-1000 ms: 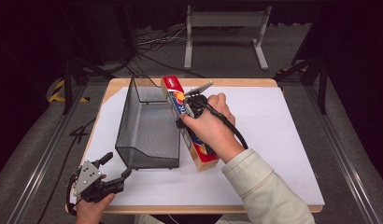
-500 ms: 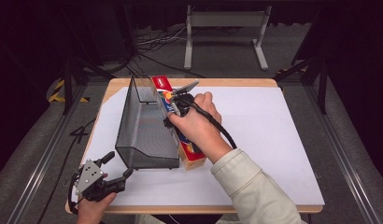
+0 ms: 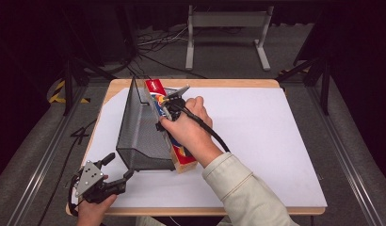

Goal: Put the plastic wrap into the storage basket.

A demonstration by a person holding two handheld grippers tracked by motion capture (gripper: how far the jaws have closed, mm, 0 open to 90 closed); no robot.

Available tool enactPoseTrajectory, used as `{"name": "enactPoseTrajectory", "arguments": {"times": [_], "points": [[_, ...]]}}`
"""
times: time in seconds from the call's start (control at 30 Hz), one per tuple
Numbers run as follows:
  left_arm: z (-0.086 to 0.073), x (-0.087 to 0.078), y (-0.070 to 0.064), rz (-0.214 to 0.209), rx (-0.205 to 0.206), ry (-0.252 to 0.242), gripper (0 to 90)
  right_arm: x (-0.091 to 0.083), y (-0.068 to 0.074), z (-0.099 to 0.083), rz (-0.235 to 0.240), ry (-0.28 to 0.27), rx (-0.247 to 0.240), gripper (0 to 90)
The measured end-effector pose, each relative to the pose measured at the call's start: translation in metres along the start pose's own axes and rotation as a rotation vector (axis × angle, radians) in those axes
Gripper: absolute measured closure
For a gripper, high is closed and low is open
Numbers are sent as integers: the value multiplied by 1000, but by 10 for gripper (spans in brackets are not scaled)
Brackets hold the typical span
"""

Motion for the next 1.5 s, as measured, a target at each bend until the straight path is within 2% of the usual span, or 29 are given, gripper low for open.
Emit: {"name": "enactPoseTrajectory", "arguments": {"times": [0.37,0.57,0.77,0.97,1.17,1.5], "points": [[0,0,0,-2,-5,4,205,18,8,1,-13,22,26,402],[-1,-1,1,1,-4,-3,205,29,6,3,-30,34,32,401],[-1,-1,0,1,0,1,205,31,8,6,-21,46,46,400],[-1,-2,1,3,-4,-3,206,34,7,11,-41,71,64,398],[-1,-2,2,1,-5,-4,205,38,6,16,-40,105,67,398],[-2,-2,1,1,-4,-4,206,41,4,20,-32,131,70,396]]}}
Point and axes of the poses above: each handheld gripper's, and its own axes: x roughly forward along the jaws, z roughly out of its top, y roughly to its left, the point moved 2 cm from there along x, roughly forward along the jaws, and after that the axes turned 13 degrees about y, right-handed, at the moved point
